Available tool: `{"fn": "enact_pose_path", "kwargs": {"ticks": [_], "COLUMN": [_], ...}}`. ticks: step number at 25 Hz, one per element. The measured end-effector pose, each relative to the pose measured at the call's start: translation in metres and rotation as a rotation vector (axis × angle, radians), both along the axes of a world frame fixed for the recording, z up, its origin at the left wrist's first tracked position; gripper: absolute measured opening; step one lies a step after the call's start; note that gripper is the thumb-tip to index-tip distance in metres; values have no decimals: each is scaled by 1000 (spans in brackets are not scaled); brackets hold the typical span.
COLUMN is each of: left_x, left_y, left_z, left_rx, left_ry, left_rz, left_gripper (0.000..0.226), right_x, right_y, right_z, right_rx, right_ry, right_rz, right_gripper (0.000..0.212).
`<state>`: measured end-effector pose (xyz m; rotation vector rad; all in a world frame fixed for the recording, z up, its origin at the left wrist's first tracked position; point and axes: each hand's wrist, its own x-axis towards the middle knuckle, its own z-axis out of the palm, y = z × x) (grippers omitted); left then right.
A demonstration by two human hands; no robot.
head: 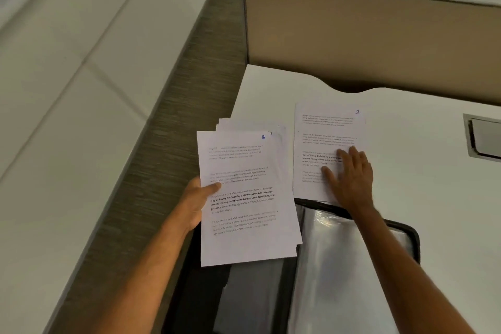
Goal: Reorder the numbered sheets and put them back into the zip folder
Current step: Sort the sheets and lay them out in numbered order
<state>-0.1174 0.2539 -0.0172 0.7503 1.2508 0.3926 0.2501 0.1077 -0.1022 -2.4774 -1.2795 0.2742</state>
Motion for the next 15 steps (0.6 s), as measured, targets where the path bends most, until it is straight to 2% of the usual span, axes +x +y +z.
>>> {"fn": "enact_pose_path", "kwargs": {"ticks": [7, 12, 15], "left_x": [-24, -30, -41], "left_y": [-23, -28, -26], "left_z": [-9, -7, -6], "left_rx": [108, 86, -13], "left_ry": [66, 151, -17], "left_rz": [-55, -58, 53], "left_gripper": [59, 31, 31], "right_x": [-14, -16, -14], "right_y": [35, 54, 53], "right_z": [6, 10, 12], "right_rx": [-118, -173, -176], "right_ry": [48, 67, 72], "right_rz": [-63, -38, -20], "right_gripper": [76, 88, 91]}}
